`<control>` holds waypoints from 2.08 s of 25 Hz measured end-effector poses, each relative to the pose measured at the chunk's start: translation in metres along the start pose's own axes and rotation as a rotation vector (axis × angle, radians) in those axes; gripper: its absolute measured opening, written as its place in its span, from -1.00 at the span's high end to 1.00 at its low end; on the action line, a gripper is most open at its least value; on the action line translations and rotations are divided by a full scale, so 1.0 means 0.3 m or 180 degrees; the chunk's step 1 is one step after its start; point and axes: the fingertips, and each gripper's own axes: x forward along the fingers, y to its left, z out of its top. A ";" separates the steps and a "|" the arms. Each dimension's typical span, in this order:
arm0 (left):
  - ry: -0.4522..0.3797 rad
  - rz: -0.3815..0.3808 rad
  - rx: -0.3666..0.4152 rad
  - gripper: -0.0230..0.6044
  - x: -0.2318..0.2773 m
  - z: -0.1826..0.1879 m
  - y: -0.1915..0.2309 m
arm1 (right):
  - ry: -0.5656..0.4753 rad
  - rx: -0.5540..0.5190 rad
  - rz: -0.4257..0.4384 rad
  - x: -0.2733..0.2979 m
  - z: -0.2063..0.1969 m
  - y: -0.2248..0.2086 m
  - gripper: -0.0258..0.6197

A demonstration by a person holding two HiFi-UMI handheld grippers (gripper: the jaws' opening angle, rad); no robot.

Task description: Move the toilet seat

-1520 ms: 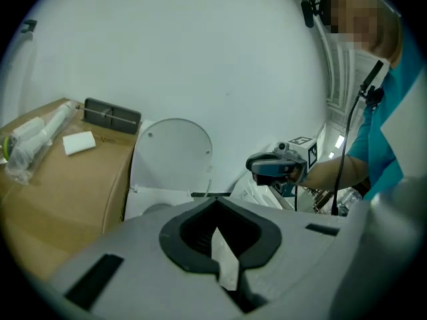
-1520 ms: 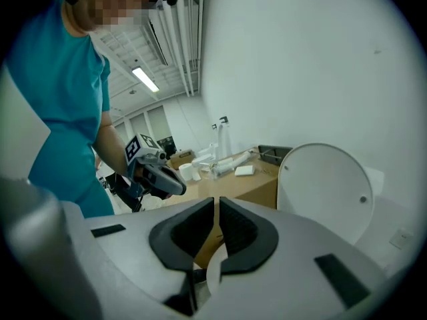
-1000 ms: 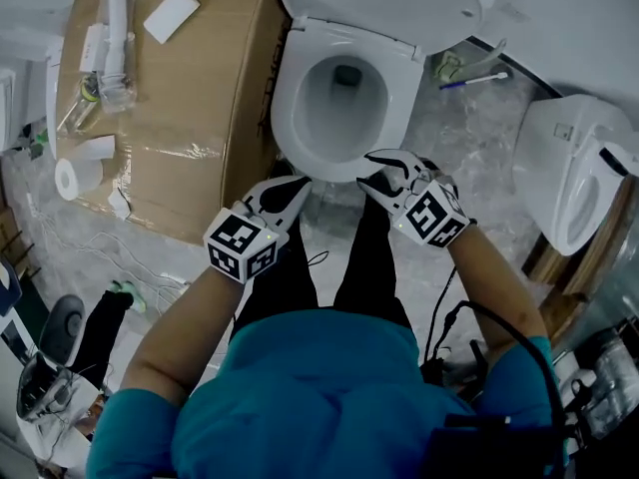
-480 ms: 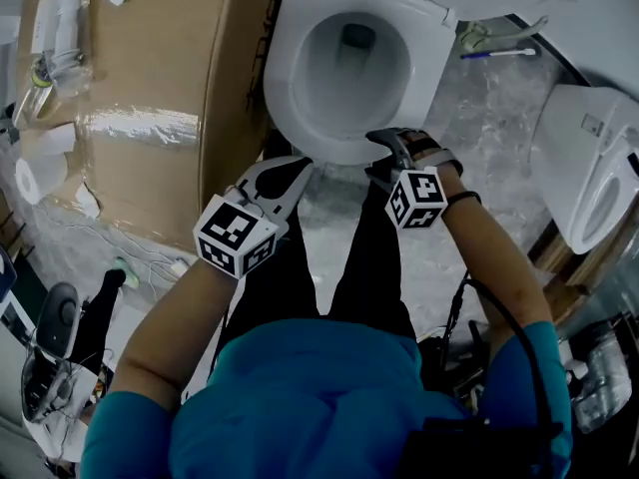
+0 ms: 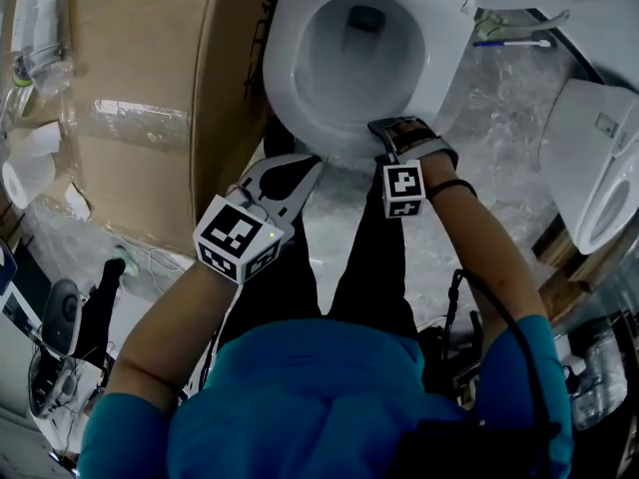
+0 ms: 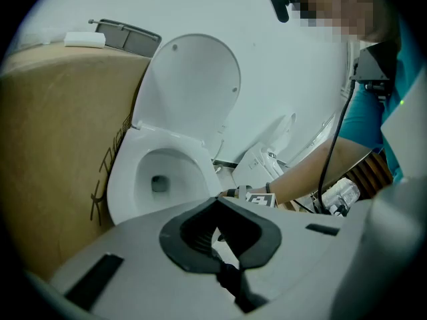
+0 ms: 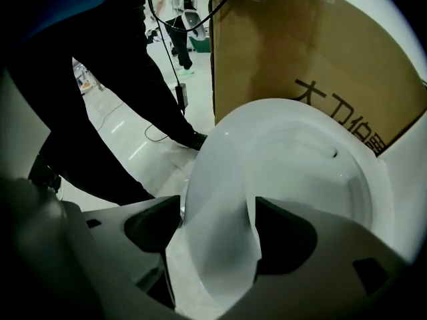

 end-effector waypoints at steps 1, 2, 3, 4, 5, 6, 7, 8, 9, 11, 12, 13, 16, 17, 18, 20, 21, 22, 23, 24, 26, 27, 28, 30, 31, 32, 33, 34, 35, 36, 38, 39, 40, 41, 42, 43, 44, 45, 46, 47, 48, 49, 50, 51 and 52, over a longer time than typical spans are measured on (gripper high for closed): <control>-0.0005 -0.0001 0.0002 0.92 0.001 0.002 0.002 | 0.0034 0.0001 0.0003 0.014 -0.002 0.000 -0.09; -0.0013 -0.0002 -0.0003 0.92 0.001 0.005 0.003 | 0.0060 0.0022 0.0008 0.027 -0.002 -0.001 -0.09; -0.0023 -0.0003 -0.0014 0.92 0.001 0.008 0.004 | 0.0084 0.0047 0.0011 0.037 -0.003 -0.003 -0.09; -0.0032 -0.0003 -0.0027 0.92 0.002 0.011 0.004 | 0.0109 0.0062 0.0006 0.046 -0.005 -0.006 -0.09; -0.0040 -0.0005 -0.0037 0.92 0.003 0.013 0.005 | 0.0136 0.0067 -0.0007 0.052 -0.007 -0.010 -0.09; -0.0046 -0.0006 -0.0041 0.92 0.004 0.015 0.005 | 0.0162 0.0064 -0.0023 0.056 -0.010 -0.013 -0.09; -0.0051 -0.0008 -0.0043 0.92 0.004 0.015 0.005 | 0.0187 0.0052 -0.0038 0.058 -0.012 -0.014 -0.09; -0.0053 -0.0010 -0.0045 0.92 0.002 0.015 0.005 | 0.0211 0.0028 -0.0055 0.059 -0.014 -0.015 -0.09; -0.0052 -0.0012 -0.0047 0.92 0.001 0.013 0.005 | 0.0232 -0.0004 -0.0074 0.059 -0.015 -0.016 -0.09; -0.0051 -0.0015 -0.0056 0.92 -0.001 0.009 0.003 | 0.0264 -0.0062 -0.0097 0.059 -0.017 -0.019 -0.08; -0.0049 -0.0019 -0.0060 0.92 -0.001 0.008 0.001 | 0.0282 -0.0091 -0.0090 0.058 -0.018 -0.019 -0.05; -0.0048 -0.0022 -0.0062 0.92 -0.003 0.008 -0.001 | 0.0300 -0.0128 -0.0082 0.058 -0.019 -0.019 -0.02; -0.0059 -0.0023 -0.0065 0.92 -0.011 0.010 -0.002 | 0.0340 -0.0212 -0.0095 0.057 -0.017 -0.015 0.05; -0.0067 -0.0020 -0.0067 0.92 -0.014 0.012 -0.001 | 0.0353 -0.0216 -0.0093 0.056 -0.016 -0.013 0.06; -0.0076 -0.0016 -0.0068 0.92 -0.016 0.015 0.000 | 0.0366 -0.0213 -0.0088 0.057 -0.016 -0.012 0.06; -0.0083 -0.0014 -0.0059 0.92 -0.020 0.017 0.001 | 0.0386 -0.0201 -0.0080 0.057 -0.017 -0.010 0.06; -0.0081 -0.0013 -0.0053 0.92 -0.022 0.015 0.001 | 0.0392 -0.0196 -0.0078 0.054 -0.017 -0.010 0.06; -0.0080 -0.0012 -0.0048 0.92 -0.025 0.014 0.001 | 0.0395 -0.0192 -0.0078 0.051 -0.016 -0.011 0.06; -0.0084 -0.0010 -0.0047 0.92 -0.027 0.015 0.001 | 0.0395 -0.0189 -0.0077 0.046 -0.014 -0.012 0.06; -0.0094 -0.0006 -0.0049 0.92 -0.029 0.019 0.000 | 0.0394 -0.0185 -0.0076 0.040 -0.012 -0.013 0.06; -0.0119 -0.0004 -0.0051 0.92 -0.035 0.029 -0.006 | 0.0381 -0.0171 -0.0072 0.027 -0.006 -0.015 0.06; -0.0124 -0.0006 -0.0050 0.92 -0.040 0.031 -0.009 | 0.0368 -0.0161 -0.0072 0.019 -0.002 -0.015 0.06; -0.0124 -0.0010 -0.0048 0.92 -0.045 0.031 -0.012 | 0.0356 -0.0150 -0.0075 0.011 0.002 -0.015 0.06; -0.0126 -0.0019 -0.0040 0.92 -0.057 0.031 -0.019 | 0.0338 -0.0126 -0.0097 -0.007 0.009 -0.015 0.06; -0.0134 -0.0022 -0.0035 0.92 -0.063 0.034 -0.023 | 0.0333 -0.0115 -0.0116 -0.017 0.012 -0.016 0.06; -0.0146 -0.0020 -0.0031 0.92 -0.069 0.039 -0.025 | 0.0328 -0.0106 -0.0141 -0.027 0.015 -0.017 0.06; -0.0159 -0.0015 -0.0031 0.92 -0.076 0.045 -0.027 | 0.0324 -0.0094 -0.0171 -0.037 0.019 -0.018 0.06; -0.0173 -0.0008 -0.0032 0.92 -0.082 0.051 -0.029 | 0.0317 -0.0079 -0.0203 -0.048 0.022 -0.020 0.06; -0.0186 0.0000 -0.0033 0.92 -0.087 0.057 -0.031 | 0.0308 -0.0062 -0.0238 -0.060 0.025 -0.021 0.05; -0.0197 0.0008 -0.0034 0.92 -0.092 0.062 -0.034 | 0.0296 -0.0046 -0.0273 -0.072 0.028 -0.023 0.05; -0.0223 0.0018 -0.0035 0.92 -0.102 0.073 -0.041 | 0.0279 -0.0014 -0.0342 -0.097 0.032 -0.026 0.06; -0.0239 0.0020 -0.0035 0.92 -0.105 0.079 -0.044 | 0.0275 0.0003 -0.0372 -0.108 0.034 -0.028 0.06; -0.0252 0.0022 -0.0035 0.92 -0.109 0.083 -0.047 | 0.0272 0.0022 -0.0397 -0.116 0.036 -0.031 0.06; -0.0259 0.0025 -0.0035 0.92 -0.112 0.085 -0.049 | 0.0267 0.0039 -0.0418 -0.124 0.038 -0.034 0.06; -0.0261 0.0028 -0.0035 0.92 -0.116 0.085 -0.051 | 0.0262 0.0055 -0.0436 -0.131 0.041 -0.036 0.06; -0.0265 0.0033 -0.0036 0.92 -0.119 0.085 -0.053 | 0.0259 0.0070 -0.0454 -0.139 0.043 -0.037 0.06; -0.0271 0.0037 -0.0036 0.92 -0.121 0.087 -0.056 | 0.0257 0.0087 -0.0471 -0.147 0.044 -0.038 0.06; -0.0278 0.0040 -0.0033 0.92 -0.123 0.089 -0.060 | 0.0255 0.0106 -0.0488 -0.157 0.045 -0.039 0.06; -0.0285 0.0042 -0.0028 0.92 -0.126 0.092 -0.064 | 0.0253 0.0126 -0.0505 -0.166 0.047 -0.039 0.06; -0.0291 0.0044 -0.0022 0.92 -0.130 0.094 -0.068 | 0.0248 0.0148 -0.0521 -0.175 0.049 -0.040 0.06; -0.0298 0.0048 -0.0017 0.92 -0.134 0.097 -0.070 | 0.0241 0.0171 -0.0539 -0.185 0.051 -0.041 0.06; -0.0307 0.0056 -0.0012 0.92 -0.138 0.102 -0.073 | 0.0232 0.0194 -0.0559 -0.196 0.054 -0.043 0.07; -0.0320 0.0067 -0.0006 0.92 -0.142 0.108 -0.074 | 0.0223 0.0218 -0.0579 -0.207 0.055 -0.045 0.07; -0.0335 0.0082 0.0000 0.92 -0.147 0.115 -0.073 | 0.0214 0.0242 -0.0600 -0.219 0.057 -0.047 0.07; -0.0352 0.0101 0.0003 0.92 -0.154 0.123 -0.072 | 0.0204 0.0268 -0.0619 -0.231 0.058 -0.049 0.08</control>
